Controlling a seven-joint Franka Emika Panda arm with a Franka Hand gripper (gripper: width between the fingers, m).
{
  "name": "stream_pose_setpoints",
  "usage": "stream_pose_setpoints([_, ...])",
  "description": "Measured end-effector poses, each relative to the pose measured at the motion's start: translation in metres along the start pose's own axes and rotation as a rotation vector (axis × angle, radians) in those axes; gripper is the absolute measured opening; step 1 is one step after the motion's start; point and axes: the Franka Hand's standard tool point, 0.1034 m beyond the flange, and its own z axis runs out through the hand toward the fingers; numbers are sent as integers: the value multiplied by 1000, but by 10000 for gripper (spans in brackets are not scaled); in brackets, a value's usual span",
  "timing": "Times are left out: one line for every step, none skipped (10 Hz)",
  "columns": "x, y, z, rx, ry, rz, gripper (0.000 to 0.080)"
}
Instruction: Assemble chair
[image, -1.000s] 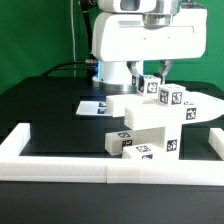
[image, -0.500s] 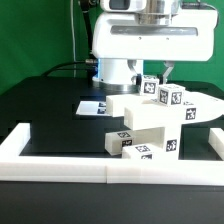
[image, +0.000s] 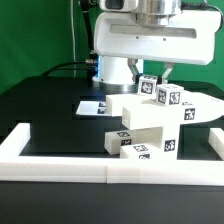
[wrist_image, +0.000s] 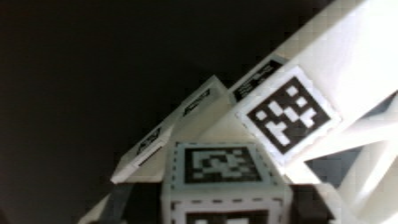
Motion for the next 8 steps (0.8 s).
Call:
stream_pose_setpoints([0,0,0,0,0,76,287])
stream_pose_setpoints([0,-1,0,0,0,109,287])
stream_pose_setpoints([0,-1,0,0,0,117,297])
stream_pose_setpoints([0,0,0,-1,0,95,297])
stream_pose_setpoints([-1,0,1,-2,-1,60,473])
stream_pose_setpoints([-2,-1,1,-3,-1,56,608])
stream_pose_setpoints([-2,-2,1,-3,-1,41,637])
stream_pose_setpoints([-2,-2,0,-3,1,-87,637])
